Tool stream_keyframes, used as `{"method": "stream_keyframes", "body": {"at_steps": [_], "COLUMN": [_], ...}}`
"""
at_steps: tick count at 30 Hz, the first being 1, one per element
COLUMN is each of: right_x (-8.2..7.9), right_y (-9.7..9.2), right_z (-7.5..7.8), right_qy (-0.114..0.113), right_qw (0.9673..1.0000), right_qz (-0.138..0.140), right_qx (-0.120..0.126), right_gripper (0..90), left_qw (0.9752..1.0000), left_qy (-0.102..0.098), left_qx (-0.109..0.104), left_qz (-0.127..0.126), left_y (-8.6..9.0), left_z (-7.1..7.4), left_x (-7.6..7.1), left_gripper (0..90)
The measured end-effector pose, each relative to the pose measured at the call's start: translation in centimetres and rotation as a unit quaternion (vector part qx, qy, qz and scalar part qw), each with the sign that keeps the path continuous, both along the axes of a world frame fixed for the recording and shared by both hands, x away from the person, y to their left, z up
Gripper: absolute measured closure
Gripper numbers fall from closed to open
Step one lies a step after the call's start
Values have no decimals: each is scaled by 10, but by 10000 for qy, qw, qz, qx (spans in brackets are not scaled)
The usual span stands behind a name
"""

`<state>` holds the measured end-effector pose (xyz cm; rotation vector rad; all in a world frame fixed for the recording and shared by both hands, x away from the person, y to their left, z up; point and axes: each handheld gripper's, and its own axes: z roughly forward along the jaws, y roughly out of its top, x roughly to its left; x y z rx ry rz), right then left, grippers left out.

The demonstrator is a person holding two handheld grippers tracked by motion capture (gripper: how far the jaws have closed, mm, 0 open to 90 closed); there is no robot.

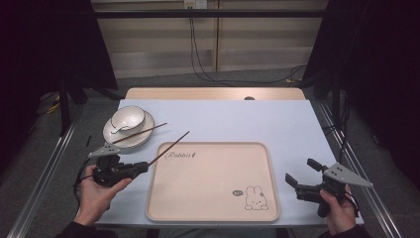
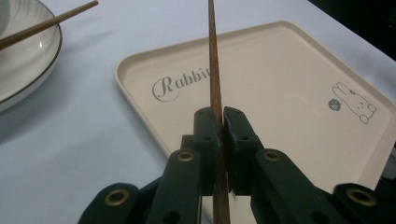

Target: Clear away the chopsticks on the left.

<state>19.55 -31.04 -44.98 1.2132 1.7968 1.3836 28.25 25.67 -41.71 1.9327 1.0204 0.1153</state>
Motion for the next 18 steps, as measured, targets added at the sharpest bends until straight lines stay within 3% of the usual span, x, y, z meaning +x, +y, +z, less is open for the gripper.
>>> {"method": "stream_keyframes", "body": {"at_steps": [4, 8, 10, 18], "right_x": [0, 0, 0, 0], "right_y": [0, 1, 1, 2], "right_z": [0, 0, 0, 0], "right_qy": [4, 30, 23, 25], "right_qw": [10000, 10000, 10000, 10000], "right_qz": [-17, 36, 47, 62], "right_qx": [-1, -38, -33, -37], "right_gripper": [25, 26, 27, 27], "left_qw": [9996, 9993, 9984, 9958], "left_qy": [109, 205, 202, 320], "left_qx": [-84, 51, 106, 354], "left_qz": [240, 318, 518, 782], "left_y": [-7, -18, -23, -36], "left_z": [-2, -3, -6, -19], "left_x": [-8, -17, -22, -27], "left_gripper": [843, 844, 844, 844]}}
